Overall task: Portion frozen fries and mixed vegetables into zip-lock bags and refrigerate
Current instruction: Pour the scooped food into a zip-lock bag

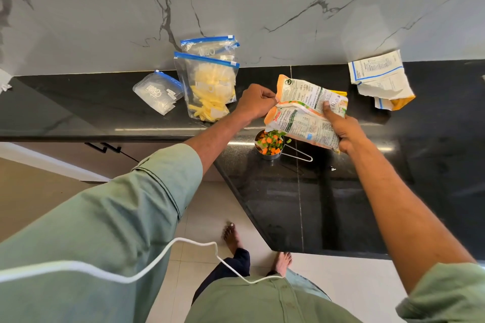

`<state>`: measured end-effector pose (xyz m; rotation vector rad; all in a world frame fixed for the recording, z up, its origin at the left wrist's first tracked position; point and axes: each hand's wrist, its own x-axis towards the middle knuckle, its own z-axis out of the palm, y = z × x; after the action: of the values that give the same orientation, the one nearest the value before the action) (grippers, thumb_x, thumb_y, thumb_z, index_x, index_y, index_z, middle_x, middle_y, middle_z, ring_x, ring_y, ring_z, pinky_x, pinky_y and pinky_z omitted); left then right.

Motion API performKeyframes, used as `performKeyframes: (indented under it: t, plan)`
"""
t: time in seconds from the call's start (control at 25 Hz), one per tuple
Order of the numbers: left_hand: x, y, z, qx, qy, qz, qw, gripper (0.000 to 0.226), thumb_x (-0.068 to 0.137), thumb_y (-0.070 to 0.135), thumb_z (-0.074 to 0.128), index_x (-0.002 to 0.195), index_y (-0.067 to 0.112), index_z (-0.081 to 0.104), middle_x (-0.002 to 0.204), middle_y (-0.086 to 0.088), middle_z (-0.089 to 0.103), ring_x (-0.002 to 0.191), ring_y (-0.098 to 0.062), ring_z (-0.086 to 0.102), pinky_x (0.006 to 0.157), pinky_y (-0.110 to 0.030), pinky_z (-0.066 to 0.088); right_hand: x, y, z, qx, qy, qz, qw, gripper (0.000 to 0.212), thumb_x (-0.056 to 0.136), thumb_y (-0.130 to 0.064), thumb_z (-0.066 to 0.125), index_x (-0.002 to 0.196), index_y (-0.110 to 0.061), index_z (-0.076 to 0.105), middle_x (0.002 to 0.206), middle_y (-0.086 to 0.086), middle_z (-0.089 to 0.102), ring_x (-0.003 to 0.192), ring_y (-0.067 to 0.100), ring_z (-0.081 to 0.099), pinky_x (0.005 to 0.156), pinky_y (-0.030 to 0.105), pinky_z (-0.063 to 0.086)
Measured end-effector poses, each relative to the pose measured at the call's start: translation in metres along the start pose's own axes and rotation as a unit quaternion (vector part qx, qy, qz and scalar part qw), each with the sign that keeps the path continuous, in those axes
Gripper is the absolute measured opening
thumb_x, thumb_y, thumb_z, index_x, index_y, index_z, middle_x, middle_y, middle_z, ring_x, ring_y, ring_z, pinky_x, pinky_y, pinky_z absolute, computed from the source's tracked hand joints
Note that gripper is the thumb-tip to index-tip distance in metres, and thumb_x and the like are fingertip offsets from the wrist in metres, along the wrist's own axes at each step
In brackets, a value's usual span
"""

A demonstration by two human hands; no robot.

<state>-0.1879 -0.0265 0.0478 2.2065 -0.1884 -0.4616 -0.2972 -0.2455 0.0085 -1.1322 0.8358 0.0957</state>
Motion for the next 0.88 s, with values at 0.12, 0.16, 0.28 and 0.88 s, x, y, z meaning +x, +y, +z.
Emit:
performKeyframes:
  t: [0.12,0.16,0.28,0.88]
  plan:
    - [0.006,0.01,-0.005,-0.006,0.017,0.003,1.0,0.018,0.091,0.022,0.074,0.108,0.017,0.079,0.102,0.002,0.078,0.092,-0.009,0.073,0.09,-0.037,0.06,-0.003,-0.006,0.003,0.061,-0.078,0.084,0.991,0.046,0.089,-0.037,0.079,0.125,-0.011,0.069,0.117,0.014,0.077,0.099,0.032,0.078,0.07,0.052,0.066]
    - [0.008,0.012,-0.007,-0.012,0.019,0.001,1.0,0.018,0.091,0.022,0.074,0.107,0.016,0.079,0.102,0.001,0.078,0.091,-0.009,0.073,0.089,-0.035,0.06,-0.005,-0.008,0.004,0.082,-0.099,0.101,0.987,0.047,0.09,-0.034,0.078,0.13,-0.011,0.067,0.12,0.015,0.076,0.104,0.033,0.076,0.073,0.053,0.065]
    - [0.013,0.025,-0.016,-0.049,0.02,-0.008,0.999,0.016,0.092,0.018,0.073,0.106,0.012,0.079,0.104,-0.004,0.078,0.091,-0.009,0.072,0.078,-0.025,0.058,-0.01,-0.012,0.005,0.144,-0.158,0.132,0.968,0.05,0.093,-0.029,0.075,0.137,-0.011,0.062,0.13,0.016,0.072,0.114,0.037,0.073,0.072,0.052,0.065]
    - [0.041,0.092,-0.044,-0.204,0.156,0.068,0.964,0.008,0.09,0.015,0.073,0.083,0.017,0.076,0.085,-0.005,0.078,0.075,-0.017,0.078,0.075,-0.039,0.065,0.018,0.013,0.032,0.099,-0.06,0.103,0.988,0.034,0.106,-0.034,0.058,0.121,-0.003,0.056,0.086,0.019,0.077,0.068,0.026,0.078,0.056,0.031,0.063]
